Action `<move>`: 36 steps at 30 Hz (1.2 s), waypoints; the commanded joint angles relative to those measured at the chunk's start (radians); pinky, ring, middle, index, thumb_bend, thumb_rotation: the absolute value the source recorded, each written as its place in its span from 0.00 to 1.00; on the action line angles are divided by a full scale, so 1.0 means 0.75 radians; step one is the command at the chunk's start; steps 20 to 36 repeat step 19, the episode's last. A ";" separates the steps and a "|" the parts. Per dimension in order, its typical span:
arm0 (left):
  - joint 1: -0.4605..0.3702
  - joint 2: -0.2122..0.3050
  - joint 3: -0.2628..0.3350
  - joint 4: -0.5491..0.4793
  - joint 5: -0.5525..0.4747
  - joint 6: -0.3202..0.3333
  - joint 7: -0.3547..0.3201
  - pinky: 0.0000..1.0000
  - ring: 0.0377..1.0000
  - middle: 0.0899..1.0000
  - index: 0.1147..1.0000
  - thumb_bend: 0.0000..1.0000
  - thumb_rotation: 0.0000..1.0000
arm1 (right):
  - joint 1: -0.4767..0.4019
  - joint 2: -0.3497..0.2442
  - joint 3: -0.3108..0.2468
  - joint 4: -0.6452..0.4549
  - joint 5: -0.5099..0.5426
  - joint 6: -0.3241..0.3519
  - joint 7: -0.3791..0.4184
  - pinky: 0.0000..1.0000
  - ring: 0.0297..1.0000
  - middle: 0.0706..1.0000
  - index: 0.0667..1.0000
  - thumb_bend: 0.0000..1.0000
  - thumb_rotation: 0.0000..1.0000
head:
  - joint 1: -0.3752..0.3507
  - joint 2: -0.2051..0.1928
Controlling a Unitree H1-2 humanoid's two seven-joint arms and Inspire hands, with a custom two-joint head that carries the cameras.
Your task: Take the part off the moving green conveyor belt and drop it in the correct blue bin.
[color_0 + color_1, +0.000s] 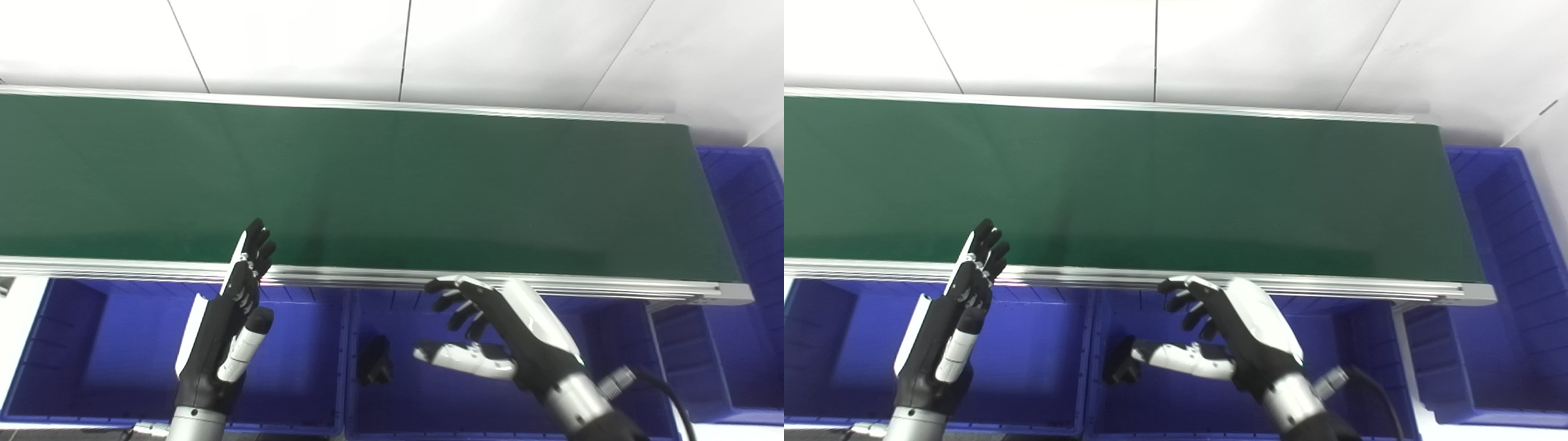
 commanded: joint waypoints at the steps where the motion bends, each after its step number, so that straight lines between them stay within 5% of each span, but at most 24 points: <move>1: 0.015 0.023 0.005 -0.035 0.004 -0.061 -0.013 0.98 0.97 1.00 1.00 0.77 0.89 | 0.107 0.091 -0.033 0.106 0.320 -0.365 -0.313 0.54 0.62 0.70 0.77 0.79 0.89 | 0.000 -0.002; 4: 0.011 0.033 0.010 -0.012 0.007 -0.079 -0.018 0.98 0.98 1.00 1.00 0.77 0.89 | 0.065 0.145 -0.095 0.325 0.427 -0.589 -0.494 0.60 0.67 0.75 0.81 0.81 0.96 | -0.018 -0.020; 12: 0.015 0.035 0.005 0.003 0.018 -0.102 -0.008 1.00 0.99 1.00 1.00 0.73 0.89 | 0.027 0.143 -0.088 0.483 0.477 -0.716 -0.643 0.82 0.86 0.90 0.93 0.81 1.00 | 0.012 -0.017; 16: 0.021 0.033 0.007 0.001 0.015 -0.103 -0.007 0.99 0.97 0.99 1.00 0.75 0.88 | 0.022 0.129 -0.069 0.496 0.480 -0.725 -0.687 0.89 0.90 0.94 0.96 0.80 1.00 | 0.008 -0.015; 36: 0.025 0.034 0.008 0.003 0.029 -0.113 -0.004 0.99 0.97 0.99 1.00 0.75 0.88 | 0.022 0.120 -0.059 0.499 0.492 -0.722 -0.707 0.89 0.91 0.95 0.96 0.80 1.00 | 0.007 -0.015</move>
